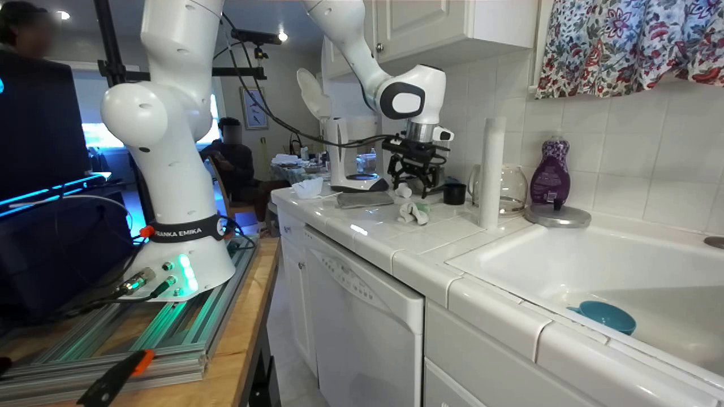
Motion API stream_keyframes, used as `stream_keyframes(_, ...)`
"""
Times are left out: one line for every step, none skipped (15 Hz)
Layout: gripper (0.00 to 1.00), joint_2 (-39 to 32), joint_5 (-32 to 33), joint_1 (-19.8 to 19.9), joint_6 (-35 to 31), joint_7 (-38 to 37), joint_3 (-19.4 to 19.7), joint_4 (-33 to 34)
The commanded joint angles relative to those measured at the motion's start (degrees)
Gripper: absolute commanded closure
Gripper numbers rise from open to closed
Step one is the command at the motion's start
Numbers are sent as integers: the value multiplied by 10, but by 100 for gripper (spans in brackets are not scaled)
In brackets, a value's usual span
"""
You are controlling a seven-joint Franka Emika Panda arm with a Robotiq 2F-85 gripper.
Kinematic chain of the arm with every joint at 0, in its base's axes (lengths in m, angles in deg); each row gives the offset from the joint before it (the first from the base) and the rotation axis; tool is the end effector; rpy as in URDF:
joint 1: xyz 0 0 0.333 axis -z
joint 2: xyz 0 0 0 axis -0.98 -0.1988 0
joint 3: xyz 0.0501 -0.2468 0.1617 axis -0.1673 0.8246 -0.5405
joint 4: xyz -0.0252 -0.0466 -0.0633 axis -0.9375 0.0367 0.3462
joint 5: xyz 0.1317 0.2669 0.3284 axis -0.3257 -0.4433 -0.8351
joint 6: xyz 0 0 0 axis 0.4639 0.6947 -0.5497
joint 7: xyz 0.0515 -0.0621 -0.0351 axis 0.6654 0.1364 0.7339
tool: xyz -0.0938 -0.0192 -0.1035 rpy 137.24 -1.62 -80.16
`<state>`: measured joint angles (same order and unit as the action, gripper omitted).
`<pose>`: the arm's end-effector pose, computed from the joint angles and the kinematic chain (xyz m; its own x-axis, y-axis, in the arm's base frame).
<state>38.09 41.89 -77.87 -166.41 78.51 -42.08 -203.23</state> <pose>0.5750 0.1890 0.1728 0.6758 0.7270 0.1216 0.7346 -0.6511 -0.1909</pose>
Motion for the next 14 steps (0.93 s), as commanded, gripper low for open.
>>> stream_keyframes(27,30,23,-15,17,-18,26,-14)
stream_keyframes(30,33,42,-23,26,-42,39,-15)
stream_keyframes(32,40,70,-33,32,-76,55,-21)
stream_keyframes(38,58,98,-45,34,-123,69,-36)
stream_keyframes(47,69,123,-53,45,-164,77,-46)
stream_keyframes(55,81,145,-65,52,-209,81,-63)
stream_keyframes(62,96,158,-76,51,-249,85,-87)
stream_keyframes(68,110,164,-84,60,-285,81,-105)
stream_keyframes(76,127,164,-92,64,-315,76,-130)
stream_keyframes(82,152,157,-100,61,-345,71,-163)
stream_keyframes(90,172,152,-107,71,-364,66,-190)
stream_keyframes(96,194,154,-115,72,-386,63,-221)
stream_keyframes(100,223,153,-121,62,-404,60,-260)
stream_keyframes(60,247,151,-123,49,-420,58,-293)
